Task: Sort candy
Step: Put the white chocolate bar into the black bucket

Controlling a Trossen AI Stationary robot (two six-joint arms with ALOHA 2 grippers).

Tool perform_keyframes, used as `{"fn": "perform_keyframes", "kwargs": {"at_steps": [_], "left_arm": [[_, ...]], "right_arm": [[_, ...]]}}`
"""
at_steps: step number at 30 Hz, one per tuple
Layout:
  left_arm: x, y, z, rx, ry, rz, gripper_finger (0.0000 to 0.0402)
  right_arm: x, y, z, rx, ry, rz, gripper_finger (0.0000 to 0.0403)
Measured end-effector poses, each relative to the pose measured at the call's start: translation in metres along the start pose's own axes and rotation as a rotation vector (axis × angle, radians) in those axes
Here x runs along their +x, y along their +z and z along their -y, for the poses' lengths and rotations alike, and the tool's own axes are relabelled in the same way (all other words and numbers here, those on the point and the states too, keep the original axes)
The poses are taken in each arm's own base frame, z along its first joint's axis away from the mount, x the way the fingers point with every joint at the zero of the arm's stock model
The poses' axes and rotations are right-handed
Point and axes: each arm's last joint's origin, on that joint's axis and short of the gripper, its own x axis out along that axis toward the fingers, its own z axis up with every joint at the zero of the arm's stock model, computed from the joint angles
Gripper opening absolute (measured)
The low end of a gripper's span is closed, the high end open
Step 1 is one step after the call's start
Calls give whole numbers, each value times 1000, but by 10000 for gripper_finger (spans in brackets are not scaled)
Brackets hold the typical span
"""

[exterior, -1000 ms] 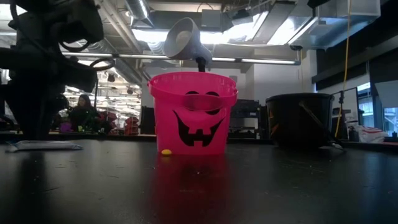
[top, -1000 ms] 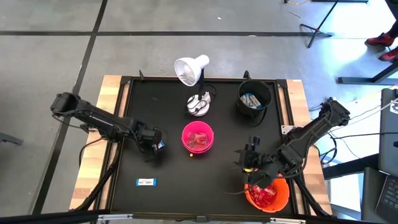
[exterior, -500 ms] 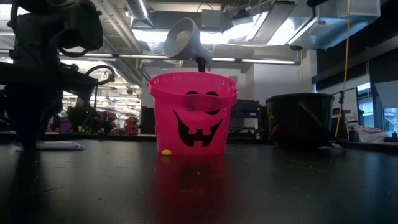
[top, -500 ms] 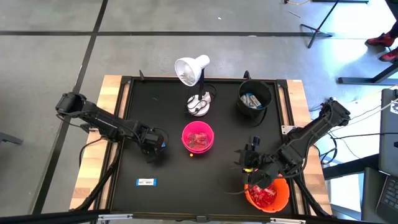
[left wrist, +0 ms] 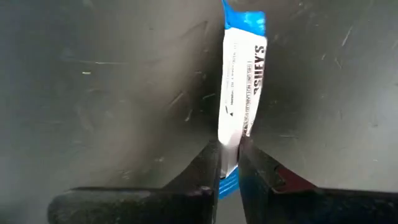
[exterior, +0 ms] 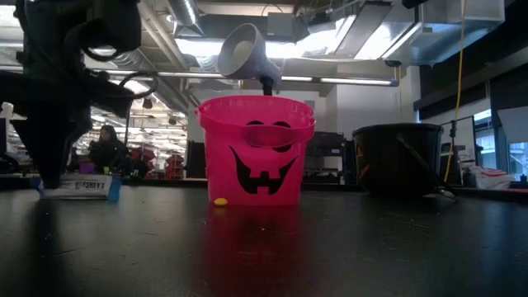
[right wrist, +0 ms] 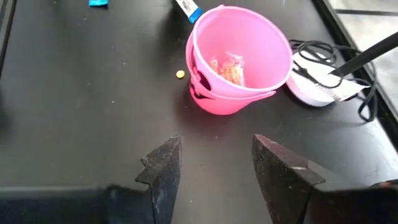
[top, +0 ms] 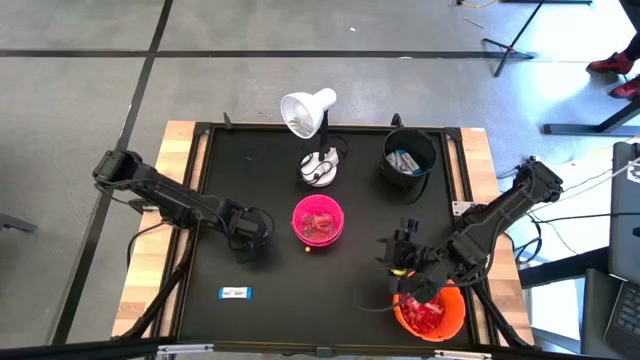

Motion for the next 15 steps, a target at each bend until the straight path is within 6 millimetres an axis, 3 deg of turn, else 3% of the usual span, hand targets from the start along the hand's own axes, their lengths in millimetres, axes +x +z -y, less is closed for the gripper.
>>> {"fn": "perform_keyframes", "kwargs": {"at_steps": [6, 15], "left_arm": [[-36, 9, 17, 48, 51, 104, 11], [-90, 16, 55, 145, 38, 406, 0]], "right_arm": [[0, 1, 1, -1, -45, 32, 193], [-1, 4, 4, 7, -153, 119, 193]]}}
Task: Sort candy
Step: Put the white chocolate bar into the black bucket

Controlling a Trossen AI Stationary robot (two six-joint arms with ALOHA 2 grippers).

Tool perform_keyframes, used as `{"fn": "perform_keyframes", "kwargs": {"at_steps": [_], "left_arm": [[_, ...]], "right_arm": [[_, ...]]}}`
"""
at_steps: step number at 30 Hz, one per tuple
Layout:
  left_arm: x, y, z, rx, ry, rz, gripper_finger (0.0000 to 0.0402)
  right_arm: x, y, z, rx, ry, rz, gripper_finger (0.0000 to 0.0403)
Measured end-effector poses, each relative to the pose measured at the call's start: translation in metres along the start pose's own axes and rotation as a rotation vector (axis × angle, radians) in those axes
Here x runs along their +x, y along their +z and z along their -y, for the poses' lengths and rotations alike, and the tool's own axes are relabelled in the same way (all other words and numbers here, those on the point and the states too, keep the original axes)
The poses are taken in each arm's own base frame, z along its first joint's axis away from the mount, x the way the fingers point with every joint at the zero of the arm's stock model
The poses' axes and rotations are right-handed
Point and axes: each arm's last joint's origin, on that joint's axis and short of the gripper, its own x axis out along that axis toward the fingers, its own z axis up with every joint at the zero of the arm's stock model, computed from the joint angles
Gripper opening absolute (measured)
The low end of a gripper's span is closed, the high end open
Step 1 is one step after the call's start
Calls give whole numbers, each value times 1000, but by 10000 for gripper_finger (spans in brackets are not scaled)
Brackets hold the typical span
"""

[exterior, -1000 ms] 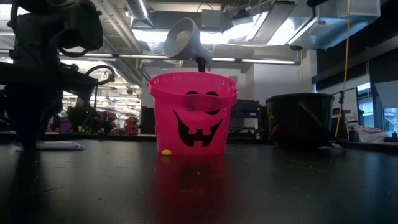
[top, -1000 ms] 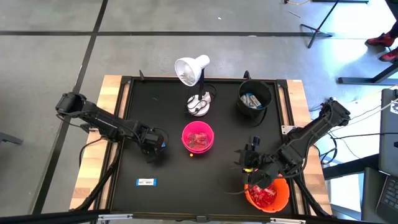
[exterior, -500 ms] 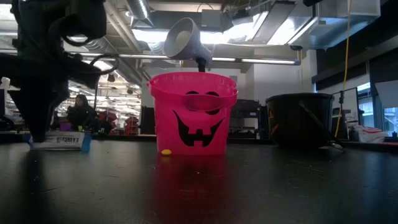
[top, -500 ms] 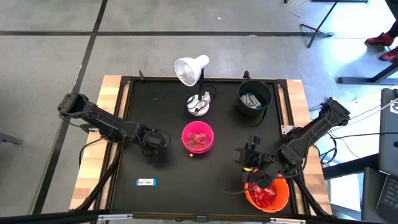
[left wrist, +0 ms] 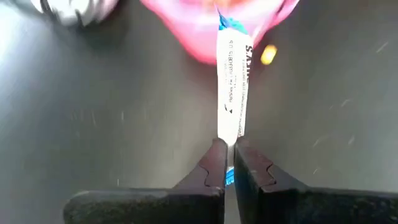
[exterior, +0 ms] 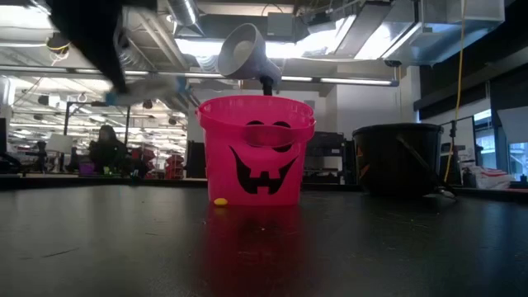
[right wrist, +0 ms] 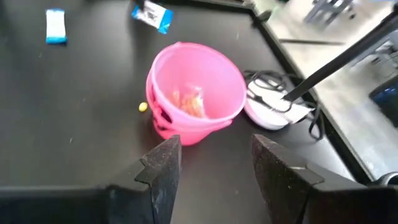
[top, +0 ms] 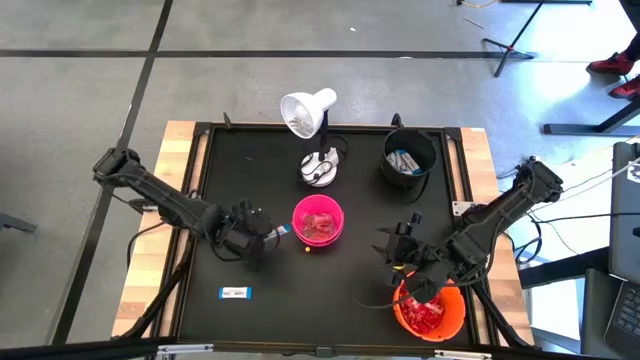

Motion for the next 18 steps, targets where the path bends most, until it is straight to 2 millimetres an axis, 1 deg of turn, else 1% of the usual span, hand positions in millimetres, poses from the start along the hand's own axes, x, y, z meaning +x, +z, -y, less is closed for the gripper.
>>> {"fn": "perform_keyframes", "kwargs": {"at_steps": [3, 6, 9, 11, 13, 18], "left_arm": [[-18, 6, 10, 19, 14, 112, 0], [-33, 12, 22, 7, 23, 275, 1], [-42, 14, 34, 20, 50, 449, 1], [-47, 17, 39, 20, 62, 532, 1], [-52, 19, 44, 16, 50, 592, 1], [-63, 25, 56, 59, -2, 698, 1]], "right_arm": [[0, 3, 0, 12, -30, 41, 193], [0, 6, -1, 17, -54, 83, 193], [1, 11, -1, 20, -79, 126, 193], [1, 14, -1, 37, -94, 159, 193], [3, 20, -1, 64, -101, 195, 193], [3, 36, -6, 42, -21, 269, 193]]}}
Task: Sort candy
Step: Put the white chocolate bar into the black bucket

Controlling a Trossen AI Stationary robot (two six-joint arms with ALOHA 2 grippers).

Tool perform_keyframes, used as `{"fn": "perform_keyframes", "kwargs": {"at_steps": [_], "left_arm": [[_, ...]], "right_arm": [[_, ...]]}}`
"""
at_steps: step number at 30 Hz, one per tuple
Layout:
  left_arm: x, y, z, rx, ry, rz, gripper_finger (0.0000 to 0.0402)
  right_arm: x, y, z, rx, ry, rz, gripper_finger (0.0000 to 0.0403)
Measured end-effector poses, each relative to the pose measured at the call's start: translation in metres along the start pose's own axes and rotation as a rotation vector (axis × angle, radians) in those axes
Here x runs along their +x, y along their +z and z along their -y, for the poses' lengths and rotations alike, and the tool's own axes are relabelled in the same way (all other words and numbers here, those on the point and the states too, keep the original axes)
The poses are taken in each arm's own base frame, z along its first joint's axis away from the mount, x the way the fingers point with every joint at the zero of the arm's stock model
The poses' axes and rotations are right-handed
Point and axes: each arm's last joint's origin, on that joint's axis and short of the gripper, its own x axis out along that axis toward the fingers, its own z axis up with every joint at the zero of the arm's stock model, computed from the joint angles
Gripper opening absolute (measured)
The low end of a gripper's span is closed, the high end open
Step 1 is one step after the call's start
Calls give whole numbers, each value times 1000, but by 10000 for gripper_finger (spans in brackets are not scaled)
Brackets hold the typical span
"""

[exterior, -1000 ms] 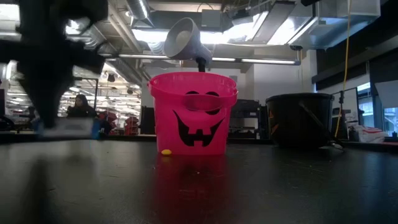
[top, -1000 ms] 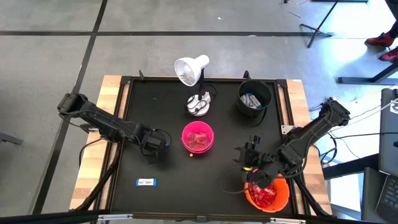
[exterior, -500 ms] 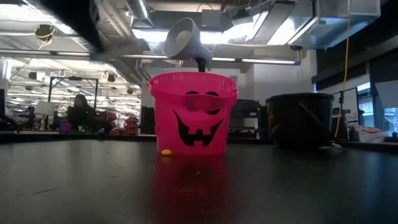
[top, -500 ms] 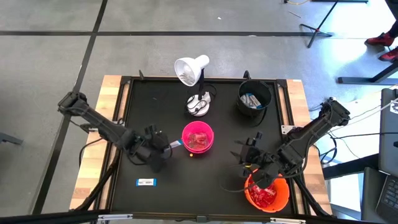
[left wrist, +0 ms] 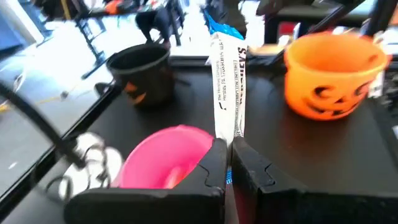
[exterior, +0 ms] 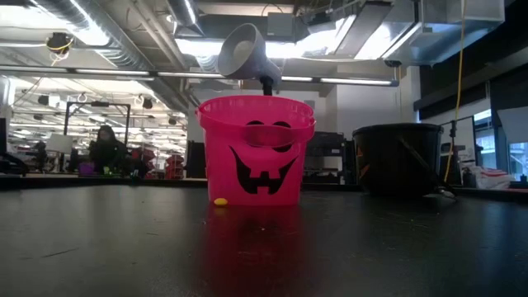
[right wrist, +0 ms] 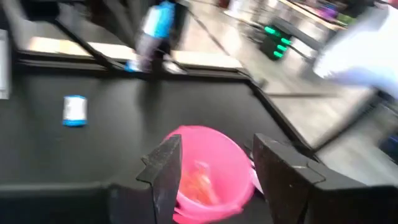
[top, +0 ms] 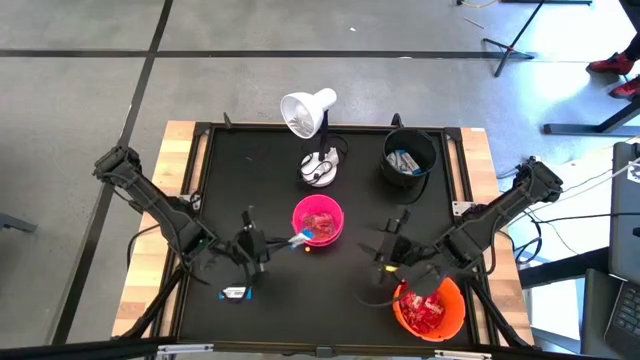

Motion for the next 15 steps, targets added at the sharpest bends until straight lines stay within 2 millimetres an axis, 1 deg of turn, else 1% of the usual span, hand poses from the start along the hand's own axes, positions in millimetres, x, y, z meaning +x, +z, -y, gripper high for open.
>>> {"fn": "perform_keyframes", "kwargs": {"at_steps": [4, 6, 9, 15], "left_arm": [[-2, 6, 4, 9, -26, 47, 1], [-2, 8, 5, -1, -30, 58, 1], [-2, 9, 5, -14, -32, 68, 1], [-2, 10, 5, -24, -35, 75, 1]], "right_arm": [[5, 13, -3, -37, 133, 60, 193], [10, 18, 0, -44, 180, 79, 193], [22, 22, 8, -55, 208, 80, 193], [47, 26, 28, -19, 233, 57, 193]]}}
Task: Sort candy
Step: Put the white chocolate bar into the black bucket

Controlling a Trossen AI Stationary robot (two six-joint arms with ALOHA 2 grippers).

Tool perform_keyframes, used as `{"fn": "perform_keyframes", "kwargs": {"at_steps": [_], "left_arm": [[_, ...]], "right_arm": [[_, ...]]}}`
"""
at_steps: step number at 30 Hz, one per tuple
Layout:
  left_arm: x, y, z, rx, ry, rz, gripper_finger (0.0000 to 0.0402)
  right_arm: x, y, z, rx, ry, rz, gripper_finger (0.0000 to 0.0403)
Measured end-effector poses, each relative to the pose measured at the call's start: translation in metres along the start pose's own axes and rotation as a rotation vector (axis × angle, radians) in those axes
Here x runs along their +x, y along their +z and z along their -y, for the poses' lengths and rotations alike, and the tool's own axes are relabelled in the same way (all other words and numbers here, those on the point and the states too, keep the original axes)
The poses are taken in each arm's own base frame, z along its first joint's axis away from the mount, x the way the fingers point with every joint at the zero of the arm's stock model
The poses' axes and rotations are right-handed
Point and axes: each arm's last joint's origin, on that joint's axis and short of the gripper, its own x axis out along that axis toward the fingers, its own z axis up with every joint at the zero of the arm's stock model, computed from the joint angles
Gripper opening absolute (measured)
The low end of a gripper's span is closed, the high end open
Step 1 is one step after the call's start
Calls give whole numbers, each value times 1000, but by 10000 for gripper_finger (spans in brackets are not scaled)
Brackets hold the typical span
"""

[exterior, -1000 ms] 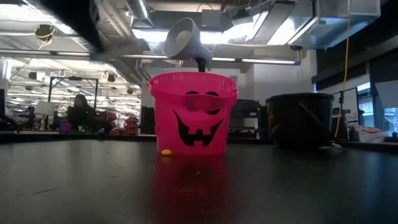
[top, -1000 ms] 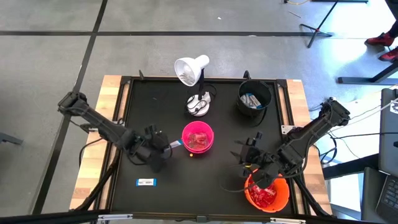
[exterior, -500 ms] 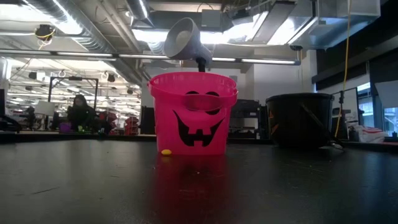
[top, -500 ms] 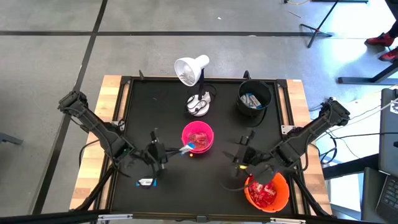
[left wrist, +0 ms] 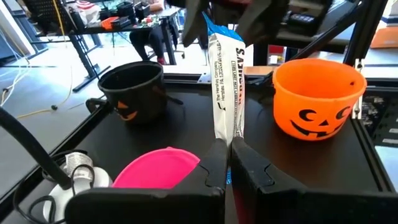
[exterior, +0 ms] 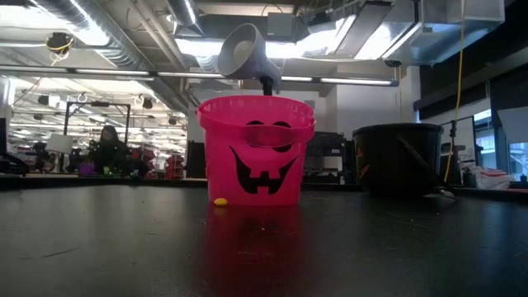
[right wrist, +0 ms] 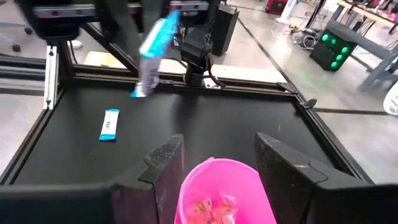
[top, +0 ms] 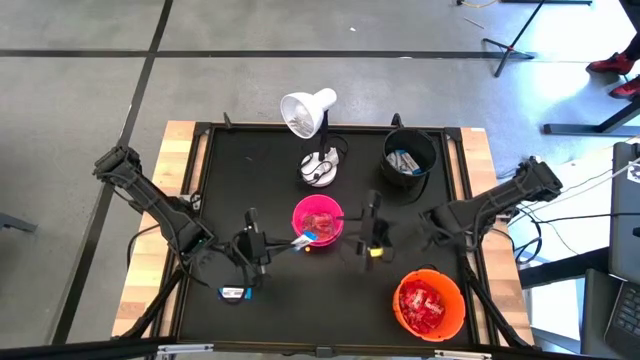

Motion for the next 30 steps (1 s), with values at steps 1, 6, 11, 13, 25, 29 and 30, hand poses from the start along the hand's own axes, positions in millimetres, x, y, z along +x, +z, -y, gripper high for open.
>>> {"fn": "perform_keyframes", "kwargs": {"at_steps": [1, 6, 11, 13, 25, 29, 30], "left_arm": [[0, 0, 0, -4, -1, 3, 1], [2, 2, 3, 14, -7, 20, 0], [11, 4, 6, 26, -13, 41, 0], [19, 3, 7, 31, -6, 46, 0], [70, 5, -6, -51, 120, 100, 0], [79, 5, -9, -59, 108, 105, 0], [81, 5, -10, -63, 97, 105, 0]], "right_arm": [[2, 0, 3, 6, 3, 0, 193], [5, -14, 16, 25, -21, -2, 193], [-3, -34, 26, 139, 3, 145, 193], [-5, -46, 26, 191, 37, 249, 193], [-4, -81, 21, 283, 184, 513, 193], [-1, -82, 21, 306, 124, 512, 193], [-1, -82, 22, 316, 106, 519, 193]]}}
